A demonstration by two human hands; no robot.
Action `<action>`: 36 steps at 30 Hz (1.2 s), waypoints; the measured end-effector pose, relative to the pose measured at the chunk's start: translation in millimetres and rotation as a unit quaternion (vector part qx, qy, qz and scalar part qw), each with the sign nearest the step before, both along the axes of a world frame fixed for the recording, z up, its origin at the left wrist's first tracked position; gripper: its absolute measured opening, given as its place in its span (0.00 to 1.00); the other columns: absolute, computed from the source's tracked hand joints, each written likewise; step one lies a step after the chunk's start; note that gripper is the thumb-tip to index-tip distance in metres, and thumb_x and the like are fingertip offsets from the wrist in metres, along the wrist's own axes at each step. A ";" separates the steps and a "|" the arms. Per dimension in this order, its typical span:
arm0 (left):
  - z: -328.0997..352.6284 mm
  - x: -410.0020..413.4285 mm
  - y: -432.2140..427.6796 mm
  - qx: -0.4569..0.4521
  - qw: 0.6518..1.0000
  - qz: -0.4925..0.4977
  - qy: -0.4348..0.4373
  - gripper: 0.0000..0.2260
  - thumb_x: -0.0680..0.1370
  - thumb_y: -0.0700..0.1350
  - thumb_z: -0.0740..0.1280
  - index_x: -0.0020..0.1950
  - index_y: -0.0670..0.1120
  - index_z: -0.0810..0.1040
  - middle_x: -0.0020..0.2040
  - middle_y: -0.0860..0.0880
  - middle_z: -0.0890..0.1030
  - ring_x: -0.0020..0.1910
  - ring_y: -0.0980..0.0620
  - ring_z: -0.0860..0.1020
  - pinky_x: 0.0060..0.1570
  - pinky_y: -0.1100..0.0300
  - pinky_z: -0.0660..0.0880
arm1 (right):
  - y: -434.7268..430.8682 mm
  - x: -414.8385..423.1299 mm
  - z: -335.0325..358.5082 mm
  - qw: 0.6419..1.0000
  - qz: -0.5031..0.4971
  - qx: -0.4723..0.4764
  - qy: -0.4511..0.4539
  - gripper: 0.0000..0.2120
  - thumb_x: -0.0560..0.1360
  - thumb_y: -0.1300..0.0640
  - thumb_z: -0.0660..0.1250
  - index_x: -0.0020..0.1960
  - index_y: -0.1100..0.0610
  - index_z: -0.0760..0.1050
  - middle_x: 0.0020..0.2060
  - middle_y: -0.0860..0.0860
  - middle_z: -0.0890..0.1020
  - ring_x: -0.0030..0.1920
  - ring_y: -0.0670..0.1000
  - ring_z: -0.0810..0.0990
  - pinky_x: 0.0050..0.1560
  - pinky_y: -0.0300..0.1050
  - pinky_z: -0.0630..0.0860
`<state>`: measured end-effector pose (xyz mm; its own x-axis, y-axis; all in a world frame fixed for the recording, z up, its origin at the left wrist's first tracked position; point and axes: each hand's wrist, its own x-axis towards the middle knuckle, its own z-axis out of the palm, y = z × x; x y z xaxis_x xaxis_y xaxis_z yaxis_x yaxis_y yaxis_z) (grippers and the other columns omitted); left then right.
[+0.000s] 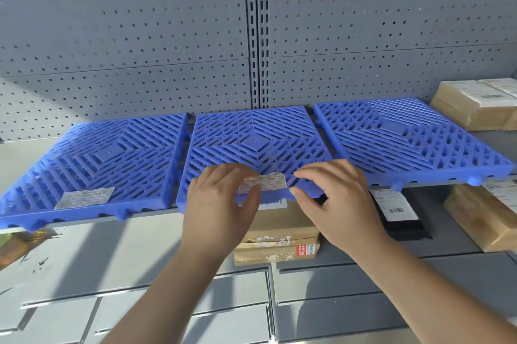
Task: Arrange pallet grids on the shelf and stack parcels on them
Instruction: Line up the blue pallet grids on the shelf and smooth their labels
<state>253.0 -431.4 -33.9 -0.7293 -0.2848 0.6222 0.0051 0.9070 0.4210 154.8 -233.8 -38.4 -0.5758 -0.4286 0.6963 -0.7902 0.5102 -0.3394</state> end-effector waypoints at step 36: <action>36.9 -179.5 483.1 -0.124 0.965 -0.193 -0.127 0.19 0.78 0.53 0.66 0.69 0.54 0.76 0.65 0.53 0.78 0.64 0.47 0.74 0.62 0.50 0.67 | 485.5 -85.8 35.6 0.956 -0.261 0.028 -0.129 0.16 0.79 0.53 0.66 0.66 0.53 0.76 0.61 0.47 0.80 0.64 0.49 0.73 0.61 0.44 0.71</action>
<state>73.5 51.7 3.0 -0.8890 0.1739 0.4237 0.2885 0.9311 0.2232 69.0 251.7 -2.8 -0.8712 -0.0690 0.4861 -0.3168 0.8353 -0.4493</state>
